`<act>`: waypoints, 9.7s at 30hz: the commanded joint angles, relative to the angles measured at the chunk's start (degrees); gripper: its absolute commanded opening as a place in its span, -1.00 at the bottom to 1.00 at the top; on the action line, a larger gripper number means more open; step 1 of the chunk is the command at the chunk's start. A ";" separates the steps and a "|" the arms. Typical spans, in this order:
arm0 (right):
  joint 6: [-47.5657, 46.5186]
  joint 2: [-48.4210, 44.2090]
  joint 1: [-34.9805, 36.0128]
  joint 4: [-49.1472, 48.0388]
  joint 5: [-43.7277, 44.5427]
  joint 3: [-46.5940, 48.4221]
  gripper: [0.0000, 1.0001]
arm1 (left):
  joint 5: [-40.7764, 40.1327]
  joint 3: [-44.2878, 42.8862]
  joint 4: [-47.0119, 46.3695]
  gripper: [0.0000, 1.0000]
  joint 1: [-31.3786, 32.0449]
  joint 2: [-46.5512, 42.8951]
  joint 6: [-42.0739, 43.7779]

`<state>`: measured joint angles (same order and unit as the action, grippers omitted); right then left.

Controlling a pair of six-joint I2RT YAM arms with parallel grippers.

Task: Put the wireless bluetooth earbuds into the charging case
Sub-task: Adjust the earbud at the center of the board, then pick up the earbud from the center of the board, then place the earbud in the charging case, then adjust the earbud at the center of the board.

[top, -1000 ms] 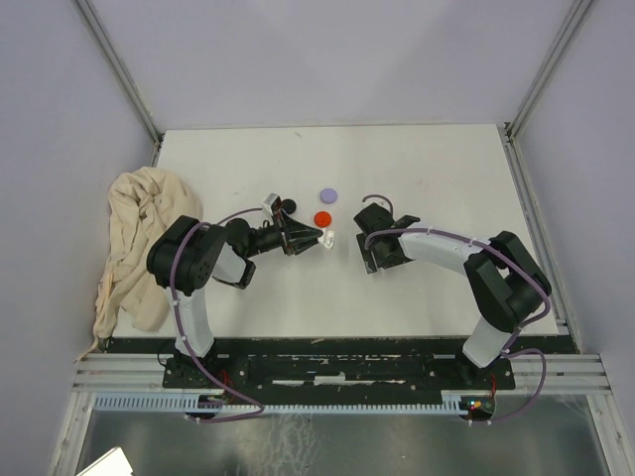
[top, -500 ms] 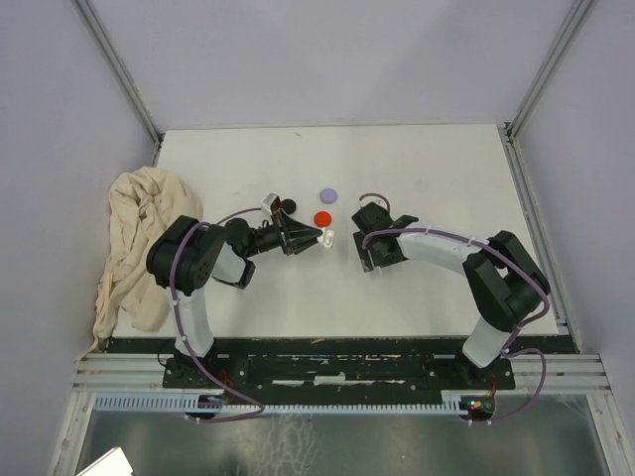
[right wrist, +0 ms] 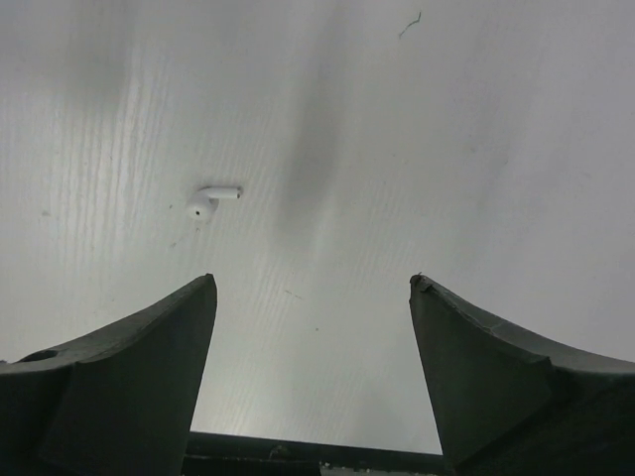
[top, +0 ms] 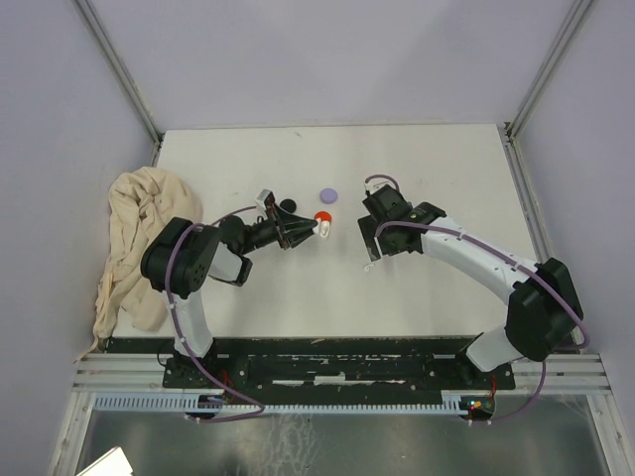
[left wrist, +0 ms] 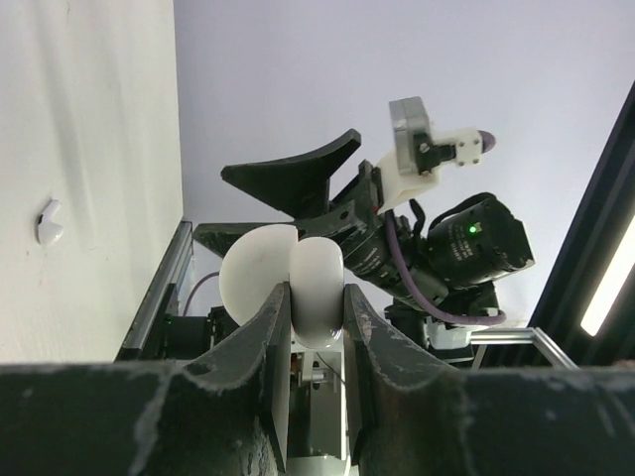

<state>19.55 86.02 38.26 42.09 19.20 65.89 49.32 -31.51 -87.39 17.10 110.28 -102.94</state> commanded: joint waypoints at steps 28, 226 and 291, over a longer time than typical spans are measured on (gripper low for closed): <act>-6.11 13.04 0.75 -5.68 -6.35 -0.72 0.71 | 0.73 -2.23 -8.39 -0.94 0.78 -4.54 -3.72; -17.80 -15.62 -3.83 -64.96 -50.99 -23.70 -0.97 | 8.93 -8.31 5.48 -0.94 4.65 -7.80 -2.18; -8.02 -1.92 -2.21 -4.70 -13.61 8.36 0.91 | -3.44 -12.12 28.41 -0.94 4.67 -8.77 13.29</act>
<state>10.66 83.40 35.22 37.80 6.24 73.14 46.50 -41.21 -58.15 21.63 101.67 -92.25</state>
